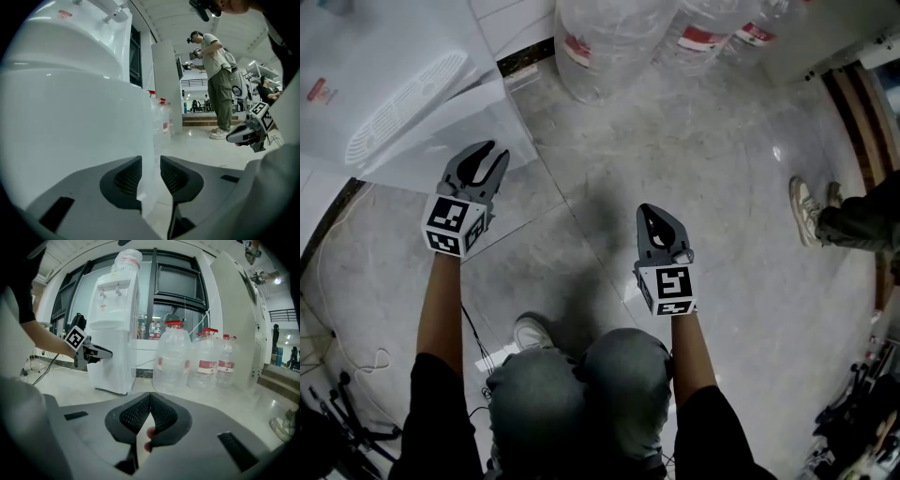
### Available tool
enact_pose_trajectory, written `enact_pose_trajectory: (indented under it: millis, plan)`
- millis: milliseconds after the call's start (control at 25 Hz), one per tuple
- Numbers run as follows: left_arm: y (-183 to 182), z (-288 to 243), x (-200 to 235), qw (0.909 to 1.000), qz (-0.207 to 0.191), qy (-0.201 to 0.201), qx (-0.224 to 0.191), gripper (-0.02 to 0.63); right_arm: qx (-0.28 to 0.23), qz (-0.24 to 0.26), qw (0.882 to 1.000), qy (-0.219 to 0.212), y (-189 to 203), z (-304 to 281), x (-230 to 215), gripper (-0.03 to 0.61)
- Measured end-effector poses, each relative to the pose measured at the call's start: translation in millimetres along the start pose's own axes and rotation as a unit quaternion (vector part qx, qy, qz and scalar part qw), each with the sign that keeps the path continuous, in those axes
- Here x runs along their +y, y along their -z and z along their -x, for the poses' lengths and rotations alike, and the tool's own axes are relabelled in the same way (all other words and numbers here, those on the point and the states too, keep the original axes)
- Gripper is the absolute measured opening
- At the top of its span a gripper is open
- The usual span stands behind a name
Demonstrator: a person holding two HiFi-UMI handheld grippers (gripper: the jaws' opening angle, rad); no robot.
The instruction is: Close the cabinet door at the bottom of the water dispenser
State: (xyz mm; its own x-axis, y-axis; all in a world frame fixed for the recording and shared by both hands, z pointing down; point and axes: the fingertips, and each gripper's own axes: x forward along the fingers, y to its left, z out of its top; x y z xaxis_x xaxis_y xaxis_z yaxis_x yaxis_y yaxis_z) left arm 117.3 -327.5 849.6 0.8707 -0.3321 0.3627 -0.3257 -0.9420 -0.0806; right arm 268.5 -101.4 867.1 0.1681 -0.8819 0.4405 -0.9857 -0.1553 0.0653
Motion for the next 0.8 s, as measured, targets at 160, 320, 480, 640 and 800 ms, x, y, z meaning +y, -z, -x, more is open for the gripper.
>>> enact_pose_trajectory:
  millis: [160, 320, 480, 640, 800]
  plan:
    - [-2.6, -5.2, 23.8, 0.9997, 0.012, -0.020, -0.004, 0.124, 0.005, -0.002, 1.000, 0.010, 2.7, 1.9, -5.3, 0.014]
    - [2.3, -10.6, 39.2, 0.9988, 0.020, -0.044, 0.010, 0.130, 0.007, -0.003, 1.000, 0.012, 7.3, 1.7, -10.6, 0.014]
    - [3.1, -12.7, 48.8, 0.9981, 0.019, -0.057, 0.015, 0.133, 0.004, -0.003, 1.000, 0.013, 8.4, -1.5, -13.6, 0.014]
    - [2.3, -9.8, 38.3, 0.9984, 0.028, -0.047, 0.014, 0.136, 0.003, -0.005, 1.000, 0.010, 4.9, 1.0, -10.9, 0.014]
    - [-9.3, -0.4, 20.4, 0.9986, 0.028, -0.044, 0.009, 0.129, -0.004, -0.010, 1.000, 0.003, -7.6, 4.7, -10.9, 0.014]
